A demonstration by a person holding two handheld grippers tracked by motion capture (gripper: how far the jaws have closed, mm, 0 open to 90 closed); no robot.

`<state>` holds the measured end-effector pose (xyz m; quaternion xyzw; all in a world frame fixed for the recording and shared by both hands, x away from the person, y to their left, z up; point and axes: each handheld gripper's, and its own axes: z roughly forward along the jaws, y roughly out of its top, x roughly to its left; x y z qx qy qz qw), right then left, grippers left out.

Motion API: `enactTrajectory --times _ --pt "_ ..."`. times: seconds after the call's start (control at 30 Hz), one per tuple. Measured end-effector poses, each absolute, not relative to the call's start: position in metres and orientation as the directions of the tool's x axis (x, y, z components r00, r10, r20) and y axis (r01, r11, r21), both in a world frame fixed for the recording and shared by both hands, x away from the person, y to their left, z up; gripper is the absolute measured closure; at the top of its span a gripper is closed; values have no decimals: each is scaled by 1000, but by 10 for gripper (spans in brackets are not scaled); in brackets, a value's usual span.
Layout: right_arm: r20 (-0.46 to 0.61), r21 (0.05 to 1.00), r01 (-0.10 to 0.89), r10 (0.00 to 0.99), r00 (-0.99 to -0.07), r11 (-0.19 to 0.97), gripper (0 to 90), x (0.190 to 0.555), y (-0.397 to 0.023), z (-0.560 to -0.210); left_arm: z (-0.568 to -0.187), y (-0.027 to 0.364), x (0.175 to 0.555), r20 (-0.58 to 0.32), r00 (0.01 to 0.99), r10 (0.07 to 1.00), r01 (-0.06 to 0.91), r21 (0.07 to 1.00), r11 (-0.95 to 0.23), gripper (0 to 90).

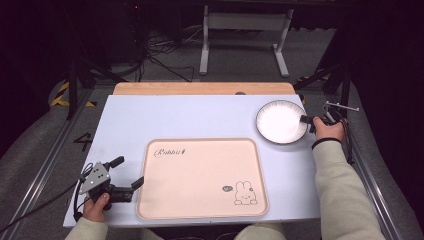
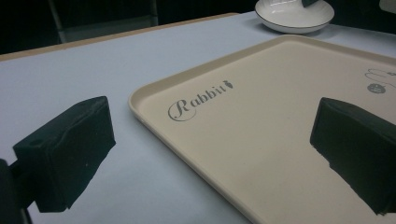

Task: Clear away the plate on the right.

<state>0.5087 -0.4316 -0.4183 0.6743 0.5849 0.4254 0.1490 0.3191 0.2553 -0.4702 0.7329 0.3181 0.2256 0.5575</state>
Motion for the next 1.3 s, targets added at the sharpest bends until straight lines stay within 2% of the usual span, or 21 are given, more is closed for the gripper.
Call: enactTrajectory --times 0.67,1.0,1.3 --pt "309 761 616 949 -67 -204 841 498 -414 -398 -470 255 319 -25 697 717 214 961 -175 3" --pt "324 773 598 942 -87 -211 839 488 -414 -383 -470 255 320 -27 696 718 217 961 -174 3" --pt "322 796 576 936 -143 -186 837 477 -410 -363 -470 255 320 -18 697 716 211 961 -181 3"
